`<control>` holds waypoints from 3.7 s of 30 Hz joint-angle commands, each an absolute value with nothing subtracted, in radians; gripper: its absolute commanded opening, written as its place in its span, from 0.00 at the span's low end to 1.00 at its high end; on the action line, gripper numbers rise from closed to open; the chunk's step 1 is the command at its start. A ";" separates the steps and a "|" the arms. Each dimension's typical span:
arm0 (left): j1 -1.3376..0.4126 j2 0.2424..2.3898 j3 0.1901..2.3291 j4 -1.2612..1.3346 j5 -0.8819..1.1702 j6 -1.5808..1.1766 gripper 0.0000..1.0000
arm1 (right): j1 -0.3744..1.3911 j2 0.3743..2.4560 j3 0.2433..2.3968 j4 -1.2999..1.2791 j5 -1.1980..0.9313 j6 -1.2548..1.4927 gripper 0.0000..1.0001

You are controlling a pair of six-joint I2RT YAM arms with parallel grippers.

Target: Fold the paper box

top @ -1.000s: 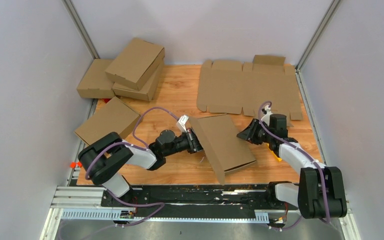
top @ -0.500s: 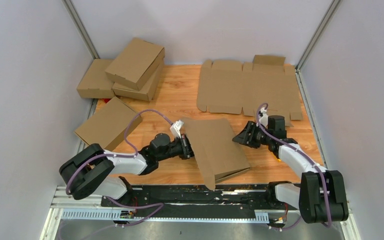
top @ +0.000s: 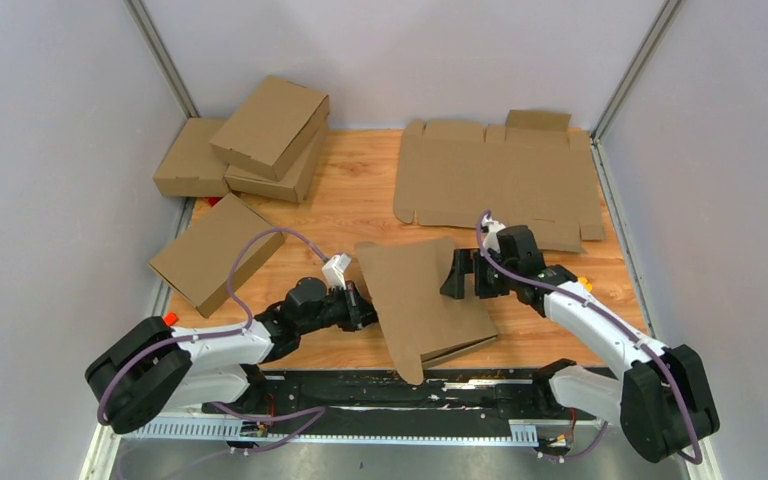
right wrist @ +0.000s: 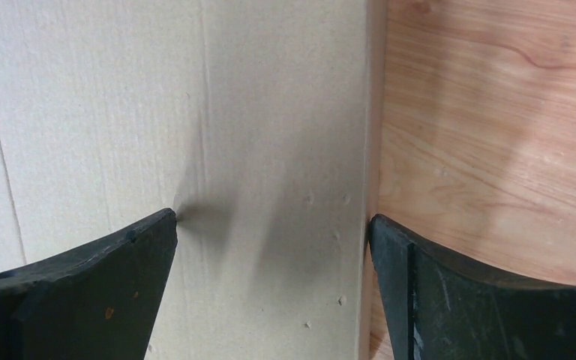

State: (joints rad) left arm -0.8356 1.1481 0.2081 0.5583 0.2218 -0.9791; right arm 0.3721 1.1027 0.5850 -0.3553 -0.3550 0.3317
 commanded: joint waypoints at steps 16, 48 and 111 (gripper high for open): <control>-0.830 1.399 0.127 0.865 0.186 -0.989 0.00 | 0.469 1.213 0.595 -0.329 -0.197 0.316 1.00; -0.796 1.265 0.093 0.711 0.112 -0.865 0.04 | 0.141 1.078 0.379 -0.080 -0.511 0.427 0.46; -0.896 1.485 0.386 0.718 0.089 -0.778 0.00 | 0.160 1.193 0.431 -0.176 -0.320 0.455 0.04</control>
